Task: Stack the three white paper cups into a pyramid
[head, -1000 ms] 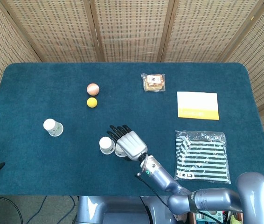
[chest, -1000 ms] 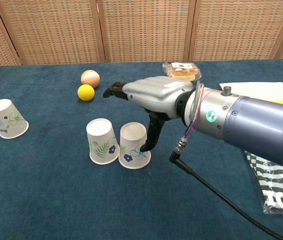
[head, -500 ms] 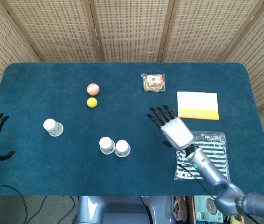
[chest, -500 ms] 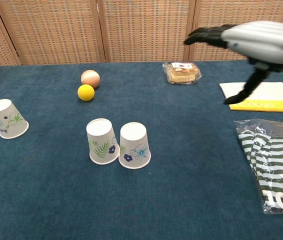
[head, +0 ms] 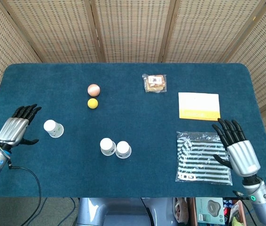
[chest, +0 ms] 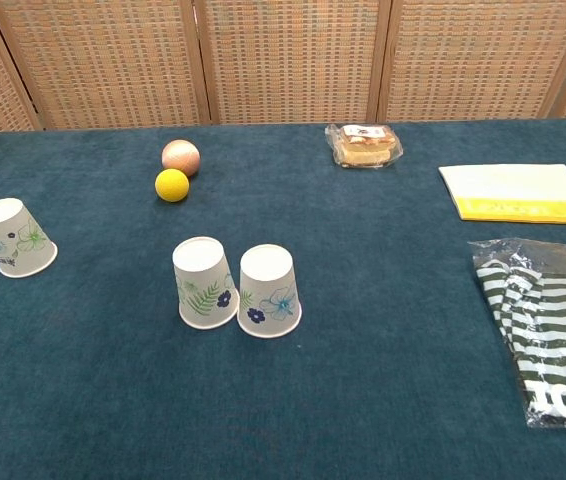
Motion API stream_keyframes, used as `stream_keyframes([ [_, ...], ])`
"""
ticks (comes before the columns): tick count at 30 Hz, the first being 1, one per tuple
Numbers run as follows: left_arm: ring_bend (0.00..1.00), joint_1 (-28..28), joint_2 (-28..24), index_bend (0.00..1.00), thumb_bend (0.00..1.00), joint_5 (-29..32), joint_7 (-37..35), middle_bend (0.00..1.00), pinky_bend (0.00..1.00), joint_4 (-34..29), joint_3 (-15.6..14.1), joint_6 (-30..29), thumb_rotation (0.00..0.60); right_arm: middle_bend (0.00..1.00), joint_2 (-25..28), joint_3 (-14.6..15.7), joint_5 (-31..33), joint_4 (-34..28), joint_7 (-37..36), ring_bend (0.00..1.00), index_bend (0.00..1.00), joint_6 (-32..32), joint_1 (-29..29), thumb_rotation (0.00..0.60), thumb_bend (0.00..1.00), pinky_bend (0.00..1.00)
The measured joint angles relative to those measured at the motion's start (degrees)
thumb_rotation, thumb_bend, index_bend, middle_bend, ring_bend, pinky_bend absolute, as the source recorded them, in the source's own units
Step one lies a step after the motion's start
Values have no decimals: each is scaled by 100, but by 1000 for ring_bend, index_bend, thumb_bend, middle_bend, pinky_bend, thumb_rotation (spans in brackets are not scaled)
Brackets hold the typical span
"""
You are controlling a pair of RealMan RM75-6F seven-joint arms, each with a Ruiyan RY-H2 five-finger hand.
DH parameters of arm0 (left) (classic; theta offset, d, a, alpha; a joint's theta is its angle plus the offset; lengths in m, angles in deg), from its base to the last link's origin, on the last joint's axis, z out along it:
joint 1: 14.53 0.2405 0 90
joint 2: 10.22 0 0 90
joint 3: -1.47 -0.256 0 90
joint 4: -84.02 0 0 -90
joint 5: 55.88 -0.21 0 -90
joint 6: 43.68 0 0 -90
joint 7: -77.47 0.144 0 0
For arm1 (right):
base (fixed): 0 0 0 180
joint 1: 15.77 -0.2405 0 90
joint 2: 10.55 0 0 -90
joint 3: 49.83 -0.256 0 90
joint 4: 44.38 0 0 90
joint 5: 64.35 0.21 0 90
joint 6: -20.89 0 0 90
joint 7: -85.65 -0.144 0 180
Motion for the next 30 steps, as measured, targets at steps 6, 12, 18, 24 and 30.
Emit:
stream_keyframes([
  [6, 68, -182, 423, 23, 182, 268, -104, 106, 114, 526, -7, 249, 600, 0, -156, 16, -135, 342, -238, 0, 0, -145, 232, 600, 0, 0],
  [12, 150, -296, 714, 153, 182, 458, -107, 164, 210, 858, 22, 362, 600, 7, -150, -100, -180, 450, -391, 0, 0, -192, 298, 600, 0, 0],
  [18, 248, -453, 1033, 283, 182, 560, -85, 272, 298, 1198, 28, 512, 600, 8, -160, -192, -195, 473, -394, 0, 0, -122, 336, 600, 0, 0],
  [24, 327, -591, 1334, 369, 182, 565, -136, 370, 372, 1597, 40, 577, 600, 9, -165, -273, -195, 438, -320, 0, 0, -75, 398, 600, 0, 0],
  [30, 397, -630, 1576, 457, 182, 492, -167, 449, 424, 1817, 54, 360, 600, 13, -169, -356, -182, 444, -362, 0, 0, -42, 431, 600, 0, 0],
])
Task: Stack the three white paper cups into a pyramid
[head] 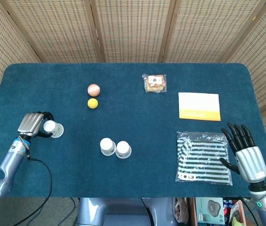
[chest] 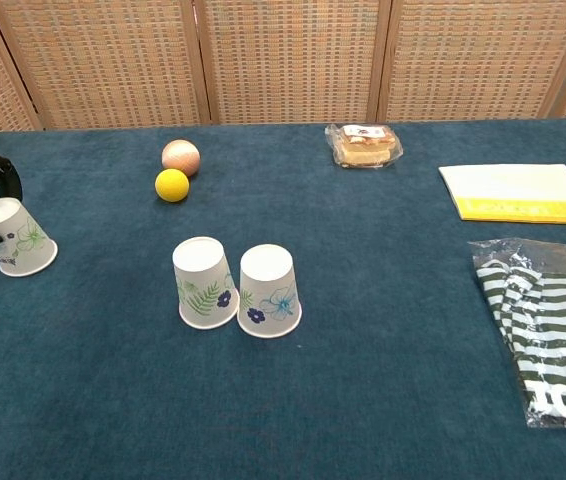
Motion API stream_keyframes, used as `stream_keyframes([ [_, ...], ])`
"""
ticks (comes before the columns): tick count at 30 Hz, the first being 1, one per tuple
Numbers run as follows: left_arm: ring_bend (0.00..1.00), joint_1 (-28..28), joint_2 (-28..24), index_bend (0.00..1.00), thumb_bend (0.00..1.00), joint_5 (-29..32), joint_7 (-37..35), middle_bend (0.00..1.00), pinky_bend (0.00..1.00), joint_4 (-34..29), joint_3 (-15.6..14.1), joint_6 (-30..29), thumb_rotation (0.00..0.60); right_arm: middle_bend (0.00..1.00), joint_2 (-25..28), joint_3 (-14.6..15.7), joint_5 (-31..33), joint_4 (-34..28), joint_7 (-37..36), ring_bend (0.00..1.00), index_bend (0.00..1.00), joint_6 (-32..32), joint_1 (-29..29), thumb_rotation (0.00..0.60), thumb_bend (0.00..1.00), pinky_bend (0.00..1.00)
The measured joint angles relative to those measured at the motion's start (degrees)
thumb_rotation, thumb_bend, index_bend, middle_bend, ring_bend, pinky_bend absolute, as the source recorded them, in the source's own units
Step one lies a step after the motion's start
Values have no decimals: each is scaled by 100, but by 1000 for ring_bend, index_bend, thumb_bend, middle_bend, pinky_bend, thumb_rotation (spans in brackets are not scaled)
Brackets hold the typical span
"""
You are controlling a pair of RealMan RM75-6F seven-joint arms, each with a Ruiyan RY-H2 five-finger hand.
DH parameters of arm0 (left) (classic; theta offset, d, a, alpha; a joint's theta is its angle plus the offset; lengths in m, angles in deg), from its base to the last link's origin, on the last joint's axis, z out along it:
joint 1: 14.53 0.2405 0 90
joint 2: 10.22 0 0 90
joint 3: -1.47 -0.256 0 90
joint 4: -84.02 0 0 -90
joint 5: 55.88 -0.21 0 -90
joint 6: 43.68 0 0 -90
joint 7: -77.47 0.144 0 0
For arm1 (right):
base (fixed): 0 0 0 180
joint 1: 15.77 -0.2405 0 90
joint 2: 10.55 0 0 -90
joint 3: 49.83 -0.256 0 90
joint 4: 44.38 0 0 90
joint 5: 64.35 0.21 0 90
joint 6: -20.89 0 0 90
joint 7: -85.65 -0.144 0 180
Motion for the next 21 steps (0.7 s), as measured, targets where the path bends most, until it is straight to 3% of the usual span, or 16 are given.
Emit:
stream_keyframes([
  [10, 401, 40, -270, 463, 182, -79, -50, 453, 429, -465, 61, -261, 600, 14, 68, -101, -38, -101, -12, 0, 0, -62, 87, 600, 0, 0],
  [16, 401, 37, -930, 463, 182, -448, -13, 453, 429, -1653, 145, -601, 600, 14, 143, -160, -63, -250, 3, 0, 0, -137, 147, 600, 0, 0],
  [21, 401, -61, -1718, 463, 182, -716, 292, 453, 429, -3171, 268, -714, 600, 14, 208, -216, -64, -296, 28, 0, 0, -179, 193, 600, 0, 0],
])
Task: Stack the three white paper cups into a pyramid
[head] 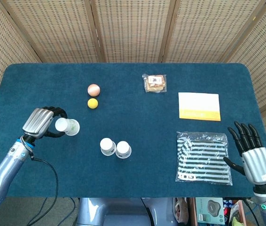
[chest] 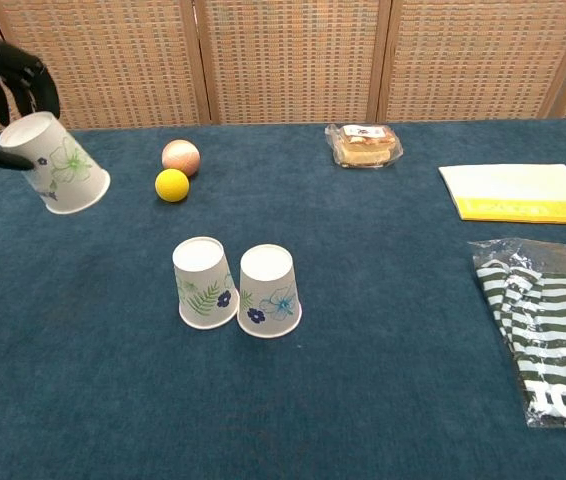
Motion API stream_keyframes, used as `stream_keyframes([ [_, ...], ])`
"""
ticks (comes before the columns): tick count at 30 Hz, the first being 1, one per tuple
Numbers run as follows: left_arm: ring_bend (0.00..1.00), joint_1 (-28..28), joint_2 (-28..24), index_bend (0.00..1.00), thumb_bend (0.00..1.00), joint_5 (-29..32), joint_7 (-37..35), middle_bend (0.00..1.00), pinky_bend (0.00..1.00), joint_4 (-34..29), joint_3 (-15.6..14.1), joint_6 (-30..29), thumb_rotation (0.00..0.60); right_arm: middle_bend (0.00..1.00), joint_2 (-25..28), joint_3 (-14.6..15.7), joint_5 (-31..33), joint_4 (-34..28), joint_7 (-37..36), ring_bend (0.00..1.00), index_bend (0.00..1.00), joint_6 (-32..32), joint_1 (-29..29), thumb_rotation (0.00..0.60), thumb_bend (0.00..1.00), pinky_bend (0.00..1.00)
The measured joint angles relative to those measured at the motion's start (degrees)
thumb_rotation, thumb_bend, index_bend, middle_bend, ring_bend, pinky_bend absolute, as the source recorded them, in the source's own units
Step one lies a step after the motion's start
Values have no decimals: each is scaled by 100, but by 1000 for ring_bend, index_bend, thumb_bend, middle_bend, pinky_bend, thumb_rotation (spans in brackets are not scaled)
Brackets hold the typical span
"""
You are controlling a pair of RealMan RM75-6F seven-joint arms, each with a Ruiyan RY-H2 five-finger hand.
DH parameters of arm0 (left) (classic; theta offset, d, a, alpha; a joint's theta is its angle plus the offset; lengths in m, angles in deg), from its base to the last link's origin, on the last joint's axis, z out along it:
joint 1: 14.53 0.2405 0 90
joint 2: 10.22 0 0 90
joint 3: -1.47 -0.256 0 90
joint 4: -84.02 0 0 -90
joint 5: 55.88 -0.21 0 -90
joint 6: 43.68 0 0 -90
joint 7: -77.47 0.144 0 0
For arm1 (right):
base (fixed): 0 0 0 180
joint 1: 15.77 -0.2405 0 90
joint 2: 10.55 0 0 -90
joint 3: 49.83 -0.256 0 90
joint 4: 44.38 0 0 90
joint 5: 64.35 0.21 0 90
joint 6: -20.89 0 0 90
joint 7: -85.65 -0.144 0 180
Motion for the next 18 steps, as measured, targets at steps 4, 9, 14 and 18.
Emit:
stream_keyframes([
  [4, 401, -248, -472, 464, 182, 11, 632, 453, 429, -1087, 117, 169, 600, 14, 46, -62, 62, -16, -93, 0, 0, -10, 32, 600, 0, 0],
  [9, 406, -865, -370, 472, 182, 470, 1452, 458, 429, -1594, 217, 680, 600, 14, 88, -109, 92, -17, -212, 0, 0, -31, 75, 600, 0, 0],
  [14, 407, -1254, 156, 473, 182, 1126, 2114, 458, 429, -1465, 188, 859, 600, 14, 91, -132, 98, 12, -291, 0, 0, -16, 93, 600, 0, 0],
  [18, 407, -1523, 482, 472, 182, 1693, 2593, 458, 429, -1337, 162, 873, 600, 14, 103, -162, 133, 30, -364, 0, 0, 0, 109, 600, 0, 0],
])
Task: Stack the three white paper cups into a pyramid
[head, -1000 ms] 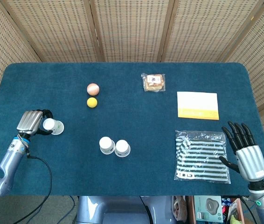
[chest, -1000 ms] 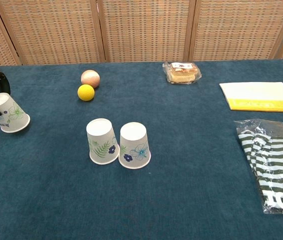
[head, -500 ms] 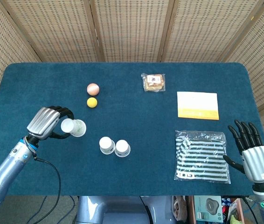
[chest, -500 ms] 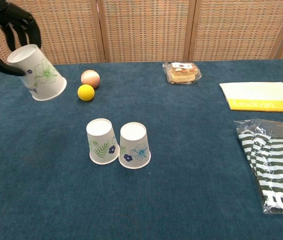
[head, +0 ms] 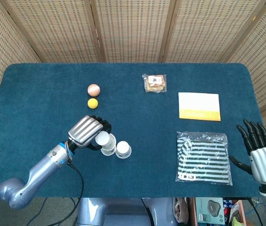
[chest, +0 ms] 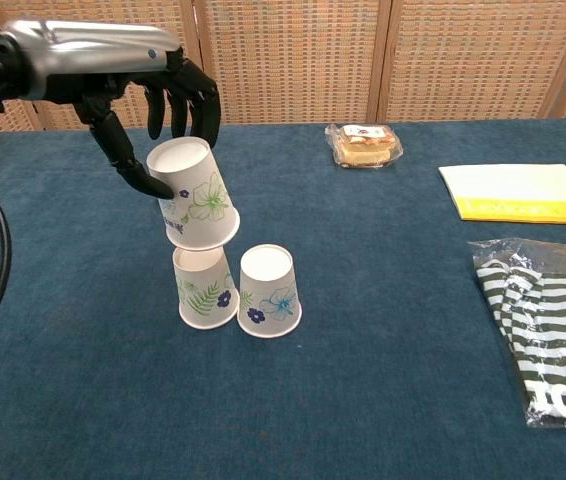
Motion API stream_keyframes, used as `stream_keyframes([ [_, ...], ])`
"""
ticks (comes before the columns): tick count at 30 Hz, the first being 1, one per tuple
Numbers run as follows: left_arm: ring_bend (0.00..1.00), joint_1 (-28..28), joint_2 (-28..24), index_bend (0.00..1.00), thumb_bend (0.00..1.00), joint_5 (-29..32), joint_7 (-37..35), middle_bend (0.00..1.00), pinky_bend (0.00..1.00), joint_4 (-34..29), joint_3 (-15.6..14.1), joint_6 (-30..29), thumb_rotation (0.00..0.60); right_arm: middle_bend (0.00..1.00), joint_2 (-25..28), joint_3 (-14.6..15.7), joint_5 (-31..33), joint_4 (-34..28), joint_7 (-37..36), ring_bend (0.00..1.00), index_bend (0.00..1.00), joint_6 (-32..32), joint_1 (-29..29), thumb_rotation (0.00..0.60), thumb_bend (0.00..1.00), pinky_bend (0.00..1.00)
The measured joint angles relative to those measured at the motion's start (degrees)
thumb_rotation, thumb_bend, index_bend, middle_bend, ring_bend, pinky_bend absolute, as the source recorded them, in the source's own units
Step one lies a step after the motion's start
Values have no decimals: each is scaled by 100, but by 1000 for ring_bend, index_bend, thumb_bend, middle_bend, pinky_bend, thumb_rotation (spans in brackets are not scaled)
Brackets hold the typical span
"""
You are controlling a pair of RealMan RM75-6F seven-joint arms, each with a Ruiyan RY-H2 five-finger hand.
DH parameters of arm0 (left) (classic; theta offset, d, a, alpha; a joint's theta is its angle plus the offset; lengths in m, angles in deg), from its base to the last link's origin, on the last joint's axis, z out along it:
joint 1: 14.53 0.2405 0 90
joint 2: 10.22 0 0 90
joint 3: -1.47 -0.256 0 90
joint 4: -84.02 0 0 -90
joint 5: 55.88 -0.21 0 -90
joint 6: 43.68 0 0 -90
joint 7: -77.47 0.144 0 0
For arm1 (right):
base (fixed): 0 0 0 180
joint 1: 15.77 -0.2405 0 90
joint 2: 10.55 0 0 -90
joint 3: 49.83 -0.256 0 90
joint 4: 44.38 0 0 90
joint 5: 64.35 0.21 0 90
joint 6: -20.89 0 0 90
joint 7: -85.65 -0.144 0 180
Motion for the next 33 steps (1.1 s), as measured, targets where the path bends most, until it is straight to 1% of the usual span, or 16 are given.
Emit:
stream_keyframes([
  [5, 407, -321, 323, 472, 182, 526, 360, 458, 429, 127, -25, -49, 600, 14, 16, -36, 64, 27, -152, 0, 0, 42, 18, 600, 0, 0],
  [11, 407, -618, 630, 472, 182, 971, 489, 458, 429, 313, -88, -68, 600, 14, 13, -80, 101, 72, -222, 0, 0, 69, 30, 600, 0, 0],
  [25, 407, -756, 773, 472, 182, 963, 507, 458, 429, 352, -234, -243, 600, 14, 52, -143, 103, 57, -314, 0, 0, -4, 79, 600, 0, 0],
  [33, 406, -803, 722, 472, 182, 986, 551, 456, 430, 256, -333, -316, 600, 14, 71, -168, 79, 15, -319, 0, 0, -54, 113, 600, 0, 0],
])
